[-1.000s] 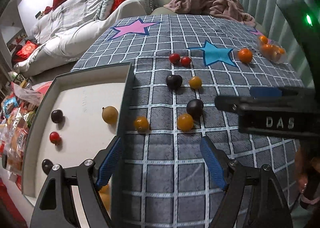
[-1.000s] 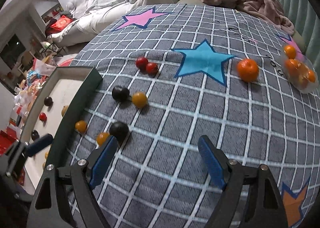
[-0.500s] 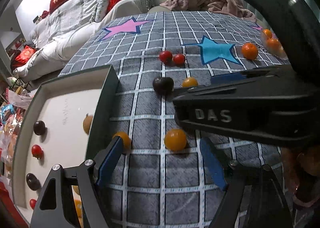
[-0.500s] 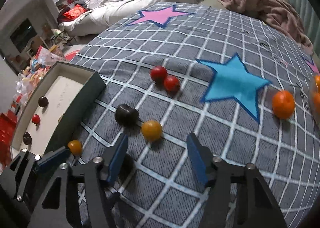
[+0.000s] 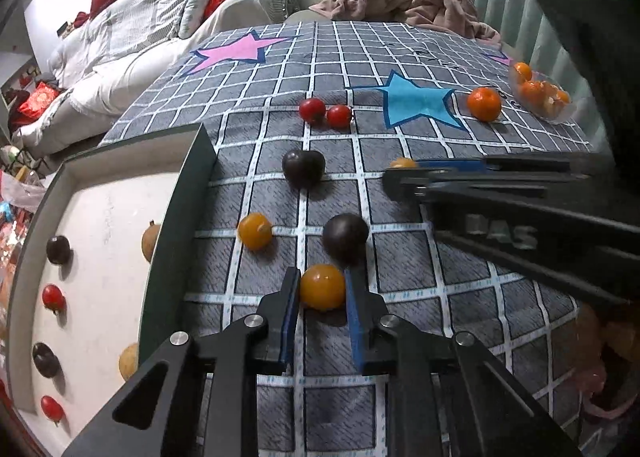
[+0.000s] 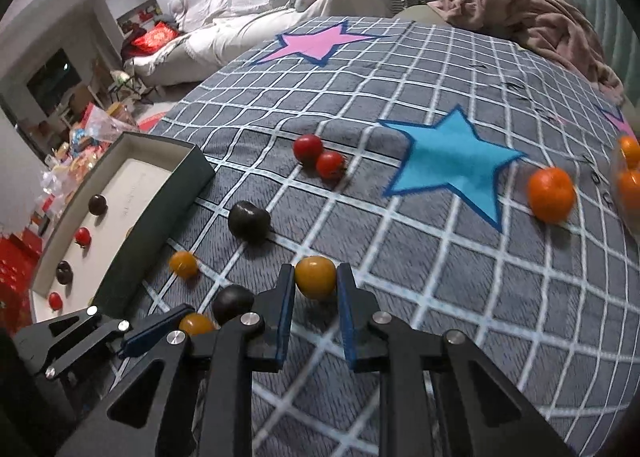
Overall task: Organize fruits
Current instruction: 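Grasp a yellow tomato with the left gripper while the right grasps another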
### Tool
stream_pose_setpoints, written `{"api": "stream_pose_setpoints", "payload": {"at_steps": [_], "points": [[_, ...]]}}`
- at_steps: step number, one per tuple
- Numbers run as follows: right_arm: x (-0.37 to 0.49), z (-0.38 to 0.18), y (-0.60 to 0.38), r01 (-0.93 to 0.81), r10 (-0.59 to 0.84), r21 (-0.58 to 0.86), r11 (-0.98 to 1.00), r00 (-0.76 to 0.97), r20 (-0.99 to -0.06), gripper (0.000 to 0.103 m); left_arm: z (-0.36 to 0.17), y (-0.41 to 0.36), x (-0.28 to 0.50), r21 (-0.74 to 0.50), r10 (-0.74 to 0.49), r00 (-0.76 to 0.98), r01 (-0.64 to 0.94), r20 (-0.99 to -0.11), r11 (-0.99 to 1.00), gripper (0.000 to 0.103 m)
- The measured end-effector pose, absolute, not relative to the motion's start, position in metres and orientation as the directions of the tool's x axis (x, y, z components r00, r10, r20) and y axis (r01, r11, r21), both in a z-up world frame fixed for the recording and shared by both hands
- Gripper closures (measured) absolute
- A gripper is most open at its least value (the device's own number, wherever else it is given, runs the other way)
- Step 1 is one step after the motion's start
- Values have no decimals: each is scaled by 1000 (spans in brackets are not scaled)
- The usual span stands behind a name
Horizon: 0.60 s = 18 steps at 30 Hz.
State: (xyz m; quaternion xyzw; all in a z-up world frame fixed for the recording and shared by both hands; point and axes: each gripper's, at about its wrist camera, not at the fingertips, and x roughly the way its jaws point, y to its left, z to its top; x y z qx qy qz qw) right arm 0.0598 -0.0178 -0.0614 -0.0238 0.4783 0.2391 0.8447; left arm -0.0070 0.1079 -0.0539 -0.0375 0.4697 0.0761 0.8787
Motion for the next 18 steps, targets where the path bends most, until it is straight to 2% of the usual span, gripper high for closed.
{"api": "stream_pose_setpoints", "payload": {"at_steps": [18], "points": [[-8,-60,-62,-357,409,267,895,416,-812,80,-40,107,-55,-66,44,538,-184,-842,981,80]]}}
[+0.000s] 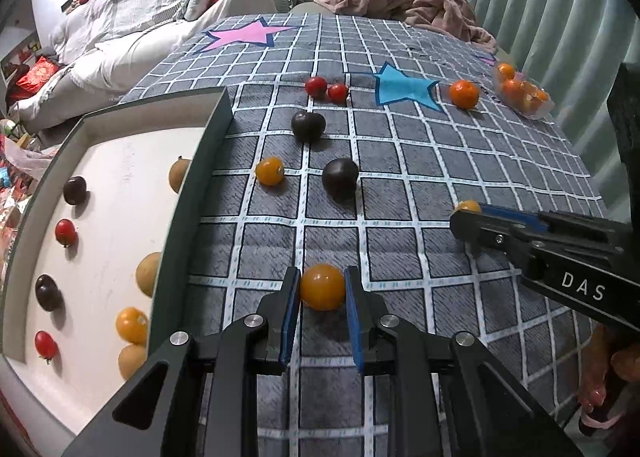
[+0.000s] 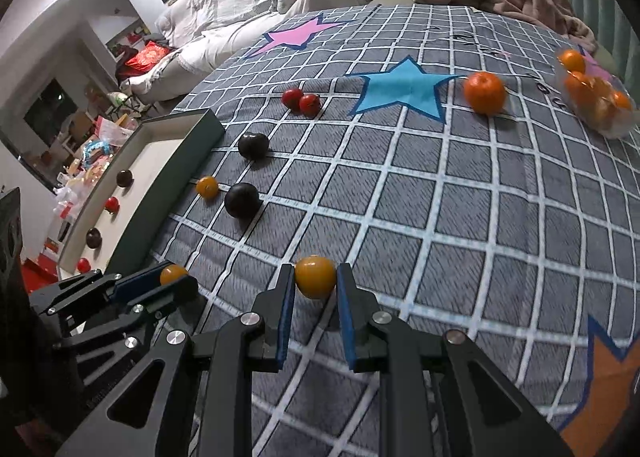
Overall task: Organize fruits
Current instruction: 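Grasp a yellow tomato with the left gripper while the right grasps another, then carry both yellow tomatoes into the white tray and open both grippers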
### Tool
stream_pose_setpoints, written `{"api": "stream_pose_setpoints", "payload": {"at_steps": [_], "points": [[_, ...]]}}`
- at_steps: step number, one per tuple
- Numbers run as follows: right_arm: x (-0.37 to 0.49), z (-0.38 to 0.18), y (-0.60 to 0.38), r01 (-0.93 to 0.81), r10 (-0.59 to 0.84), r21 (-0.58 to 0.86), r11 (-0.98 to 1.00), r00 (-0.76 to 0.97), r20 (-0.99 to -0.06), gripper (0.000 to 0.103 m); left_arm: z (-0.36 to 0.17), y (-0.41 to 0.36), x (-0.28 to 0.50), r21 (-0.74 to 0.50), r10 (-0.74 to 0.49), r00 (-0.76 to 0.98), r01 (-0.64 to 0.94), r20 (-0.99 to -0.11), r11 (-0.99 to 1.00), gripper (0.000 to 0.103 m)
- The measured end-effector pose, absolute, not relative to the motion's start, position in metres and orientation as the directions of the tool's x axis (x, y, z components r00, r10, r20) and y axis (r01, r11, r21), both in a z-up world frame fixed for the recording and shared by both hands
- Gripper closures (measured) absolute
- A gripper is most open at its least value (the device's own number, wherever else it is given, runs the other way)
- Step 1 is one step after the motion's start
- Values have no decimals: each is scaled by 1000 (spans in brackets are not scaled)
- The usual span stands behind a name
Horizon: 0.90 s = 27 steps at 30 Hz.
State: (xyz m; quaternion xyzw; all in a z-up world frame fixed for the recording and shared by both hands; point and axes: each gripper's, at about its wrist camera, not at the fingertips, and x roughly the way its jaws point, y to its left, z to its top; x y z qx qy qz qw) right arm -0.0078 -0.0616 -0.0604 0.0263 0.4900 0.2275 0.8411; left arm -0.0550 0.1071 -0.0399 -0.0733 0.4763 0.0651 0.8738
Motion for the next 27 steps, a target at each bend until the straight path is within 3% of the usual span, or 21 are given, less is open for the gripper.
{"api": "stream_pose_setpoints", "payload": {"at_steps": [13,27], "points": [[-25,-34,-37,-396,416,247,884,429,-802,80,-12,133,-81,-103,42,573,-219,-819,970,79],[-29,-14,51,-526,451,204,825,397,-799,80,4,211,-105,-99,134,590,-346,-797,933,79]]}}
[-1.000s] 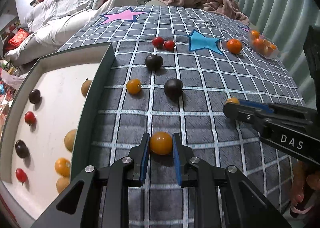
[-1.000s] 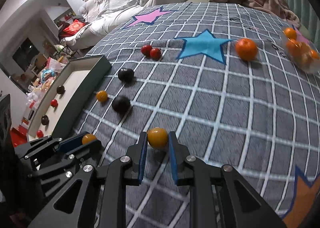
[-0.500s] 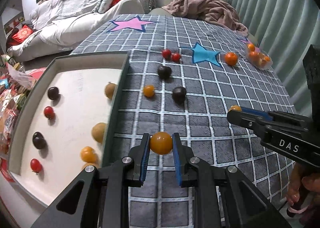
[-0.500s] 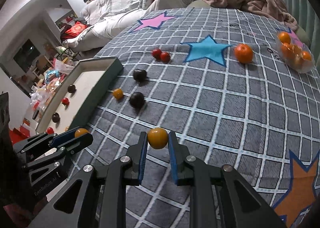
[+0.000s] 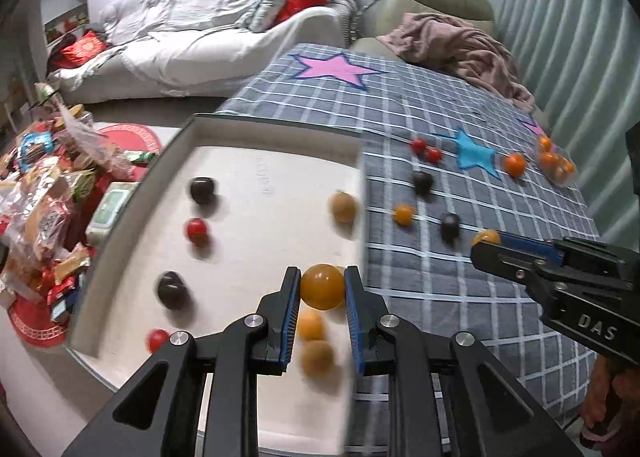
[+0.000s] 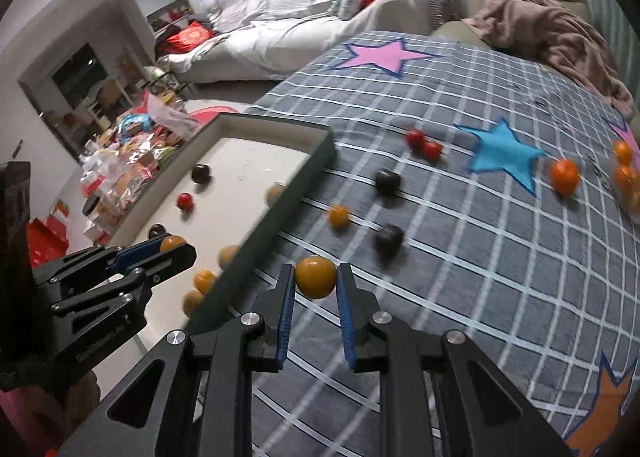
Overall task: Organize fruits
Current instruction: 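Carry both yellow tomatoes into the white tray and open both grippers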
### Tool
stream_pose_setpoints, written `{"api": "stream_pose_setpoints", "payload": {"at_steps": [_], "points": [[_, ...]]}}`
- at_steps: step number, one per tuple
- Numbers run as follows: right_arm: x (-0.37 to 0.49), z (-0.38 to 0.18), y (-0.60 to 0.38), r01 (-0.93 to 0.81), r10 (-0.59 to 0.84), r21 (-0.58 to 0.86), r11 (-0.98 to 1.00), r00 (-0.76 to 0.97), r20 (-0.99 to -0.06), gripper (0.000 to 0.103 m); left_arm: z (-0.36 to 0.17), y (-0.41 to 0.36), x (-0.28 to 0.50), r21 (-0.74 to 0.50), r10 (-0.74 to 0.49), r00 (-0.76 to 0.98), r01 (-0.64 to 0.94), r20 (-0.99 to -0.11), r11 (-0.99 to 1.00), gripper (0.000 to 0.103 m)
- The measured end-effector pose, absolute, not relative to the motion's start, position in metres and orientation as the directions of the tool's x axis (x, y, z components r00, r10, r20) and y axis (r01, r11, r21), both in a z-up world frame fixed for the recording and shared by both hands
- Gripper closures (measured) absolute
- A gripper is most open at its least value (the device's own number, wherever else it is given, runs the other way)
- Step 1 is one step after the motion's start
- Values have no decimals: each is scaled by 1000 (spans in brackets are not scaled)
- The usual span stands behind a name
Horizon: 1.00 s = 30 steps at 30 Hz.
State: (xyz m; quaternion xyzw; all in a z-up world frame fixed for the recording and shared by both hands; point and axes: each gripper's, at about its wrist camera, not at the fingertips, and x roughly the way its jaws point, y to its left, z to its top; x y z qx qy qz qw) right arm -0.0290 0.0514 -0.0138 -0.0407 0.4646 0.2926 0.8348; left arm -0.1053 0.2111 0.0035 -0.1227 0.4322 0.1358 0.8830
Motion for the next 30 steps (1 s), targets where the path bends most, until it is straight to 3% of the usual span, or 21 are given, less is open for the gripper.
{"api": "stream_pose_setpoints", "payload": {"at_steps": [8,30], "points": [[-11,-11,102,-575,464,197,794,364,-808,80,-7,251,-95,-101,159,553,-410,-818,906,80],[61,-47,158,-580,428,181,794,322,-844,80,-43,274,-43,-35,202,445,-469,-872,883,80]]}}
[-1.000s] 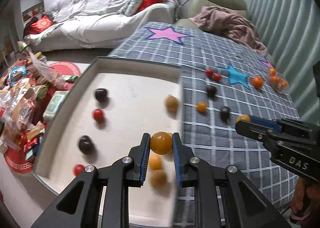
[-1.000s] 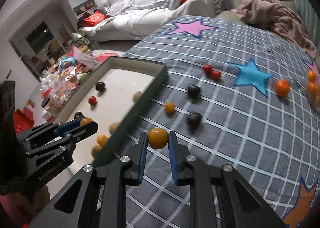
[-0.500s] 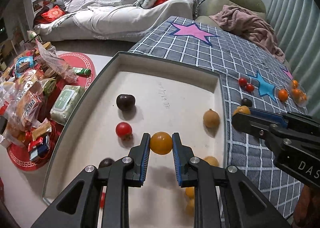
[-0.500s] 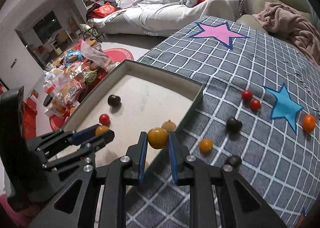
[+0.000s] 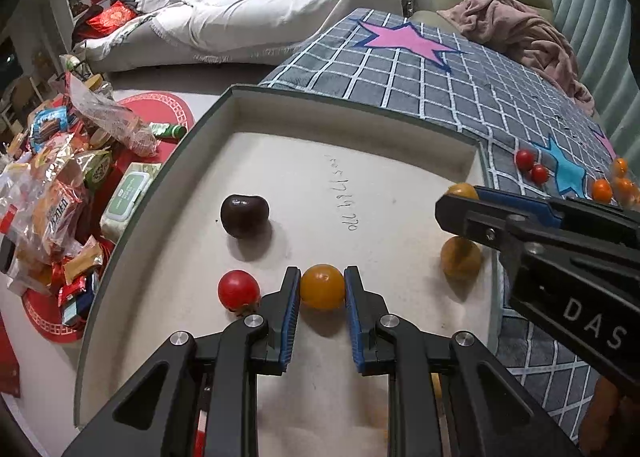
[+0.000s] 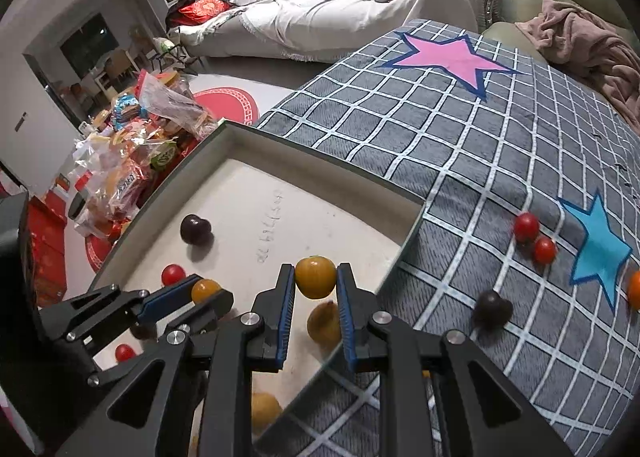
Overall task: Organize fruits
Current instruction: 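Carry both yellow tomatoes into the white tray and open both grippers, then move both open grippers back over the remaining fruits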
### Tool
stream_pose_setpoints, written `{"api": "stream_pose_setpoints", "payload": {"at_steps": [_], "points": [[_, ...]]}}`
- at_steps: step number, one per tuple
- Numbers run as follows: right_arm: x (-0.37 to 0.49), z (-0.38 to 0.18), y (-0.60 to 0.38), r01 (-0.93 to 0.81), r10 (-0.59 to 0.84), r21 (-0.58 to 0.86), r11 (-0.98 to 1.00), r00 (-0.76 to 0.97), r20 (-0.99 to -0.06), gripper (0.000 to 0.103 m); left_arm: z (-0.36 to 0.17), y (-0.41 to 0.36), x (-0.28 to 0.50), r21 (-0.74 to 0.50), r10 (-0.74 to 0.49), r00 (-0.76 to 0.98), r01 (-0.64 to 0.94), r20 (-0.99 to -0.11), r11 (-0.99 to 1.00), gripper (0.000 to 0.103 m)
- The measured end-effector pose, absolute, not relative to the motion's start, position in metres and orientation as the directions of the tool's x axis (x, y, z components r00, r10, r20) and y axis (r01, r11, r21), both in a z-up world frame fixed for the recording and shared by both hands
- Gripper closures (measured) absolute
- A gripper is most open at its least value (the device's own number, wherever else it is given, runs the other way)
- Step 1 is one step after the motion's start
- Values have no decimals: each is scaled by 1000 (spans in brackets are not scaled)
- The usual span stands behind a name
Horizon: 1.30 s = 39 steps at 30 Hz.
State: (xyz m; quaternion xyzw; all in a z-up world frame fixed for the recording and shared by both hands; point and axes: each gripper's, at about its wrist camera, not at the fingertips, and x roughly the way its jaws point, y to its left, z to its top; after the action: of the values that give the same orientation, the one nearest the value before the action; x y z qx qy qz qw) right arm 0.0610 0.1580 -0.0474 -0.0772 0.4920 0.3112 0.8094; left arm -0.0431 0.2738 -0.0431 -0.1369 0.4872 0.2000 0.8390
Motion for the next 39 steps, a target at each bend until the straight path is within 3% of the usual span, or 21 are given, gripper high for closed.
{"api": "stream_pose_setpoints", "payload": {"at_steps": [17,20,26,33,39], "points": [[67,-64,173,-616,371,114,779,308,-876,79,-47,270,-39,1,230,429,-471,-874,882,79],[67,-62,173,-622,383,127,773,298,-874,70,-47,269,-40,11,235,426,-465,-874,885,79],[55,-54,180,-650,380,88,755,324,-866,33,-47,267,-42,13,232,423,-459,-876,888,79],[48,-40,170,-639,390,88,764,349,-852,23,-45,266,-46,13,228,418,-458,-879,889,79],[44,-34,161,-628,379,79,774,361,-852,22,-44,264,-49,18,229,414,-455,-881,890,79]]}}
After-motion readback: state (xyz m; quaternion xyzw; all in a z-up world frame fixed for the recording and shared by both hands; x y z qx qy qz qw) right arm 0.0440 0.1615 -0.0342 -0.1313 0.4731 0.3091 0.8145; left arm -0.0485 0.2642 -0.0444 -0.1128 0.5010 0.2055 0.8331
